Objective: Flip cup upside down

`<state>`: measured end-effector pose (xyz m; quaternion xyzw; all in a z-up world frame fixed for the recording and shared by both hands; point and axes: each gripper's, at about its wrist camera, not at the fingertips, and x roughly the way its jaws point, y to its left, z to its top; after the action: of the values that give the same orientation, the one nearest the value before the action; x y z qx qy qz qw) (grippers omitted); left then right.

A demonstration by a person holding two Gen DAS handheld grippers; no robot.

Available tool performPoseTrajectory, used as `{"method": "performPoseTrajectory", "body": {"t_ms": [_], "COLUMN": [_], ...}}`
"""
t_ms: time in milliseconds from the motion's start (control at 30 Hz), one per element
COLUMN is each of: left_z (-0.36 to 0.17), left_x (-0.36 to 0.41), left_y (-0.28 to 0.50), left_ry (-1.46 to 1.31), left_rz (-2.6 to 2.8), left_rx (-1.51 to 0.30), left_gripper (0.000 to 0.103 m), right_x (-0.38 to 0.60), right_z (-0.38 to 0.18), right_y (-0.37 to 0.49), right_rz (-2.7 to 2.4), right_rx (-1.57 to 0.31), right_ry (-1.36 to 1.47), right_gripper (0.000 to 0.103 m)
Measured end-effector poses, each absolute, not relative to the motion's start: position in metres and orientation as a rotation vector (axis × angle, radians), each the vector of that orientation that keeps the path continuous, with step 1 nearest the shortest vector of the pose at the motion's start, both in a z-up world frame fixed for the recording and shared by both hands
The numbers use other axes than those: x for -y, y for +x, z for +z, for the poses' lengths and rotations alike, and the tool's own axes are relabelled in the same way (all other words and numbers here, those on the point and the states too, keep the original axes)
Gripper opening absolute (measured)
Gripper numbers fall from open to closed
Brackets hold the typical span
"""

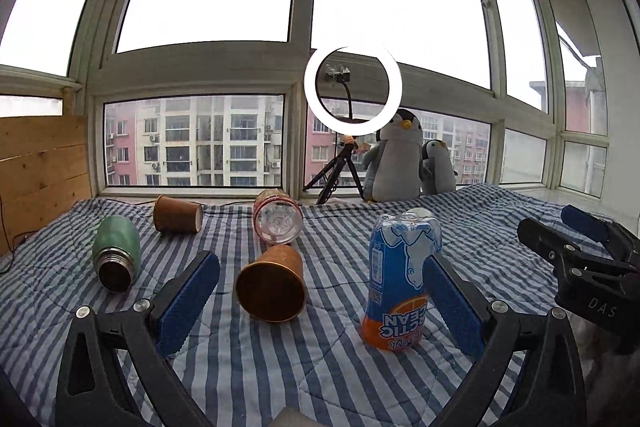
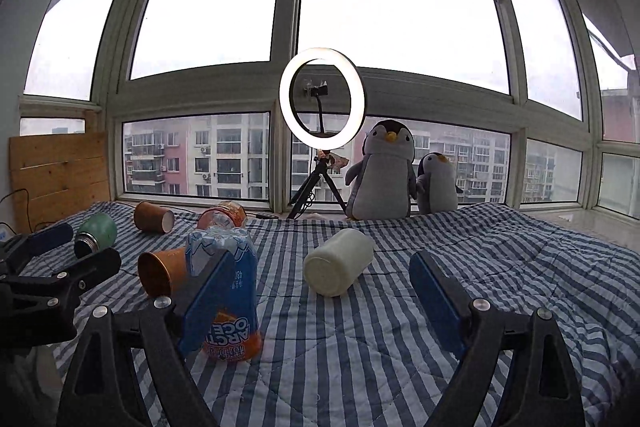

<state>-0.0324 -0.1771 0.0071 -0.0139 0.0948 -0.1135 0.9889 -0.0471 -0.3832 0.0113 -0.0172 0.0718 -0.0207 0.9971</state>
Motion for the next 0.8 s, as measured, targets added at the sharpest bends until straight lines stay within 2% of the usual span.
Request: {"method": "performPoseTrajectory", "body": {"t_ms": [300,800], "left_z": [0.009,0.006], "left_x": [0.181,0.183], "left_y": [-0.049,-0.047], "left_ry": [0.014,0.022], "left_rz": [-0.171,-0.169], "left_rx": [-0.103,-0.112], "left_gripper": [0.103,0.103], "right_x": [0.394,0.399], "right_z": [0.008,0.008], "right_y": [-0.052,-0.051], "right_rz": [-0.073,-0.082], "right_rx": [-0.120,-0.109], "right_ry": [0.000,0.013], "right_gripper": [0.086,0.086]}}
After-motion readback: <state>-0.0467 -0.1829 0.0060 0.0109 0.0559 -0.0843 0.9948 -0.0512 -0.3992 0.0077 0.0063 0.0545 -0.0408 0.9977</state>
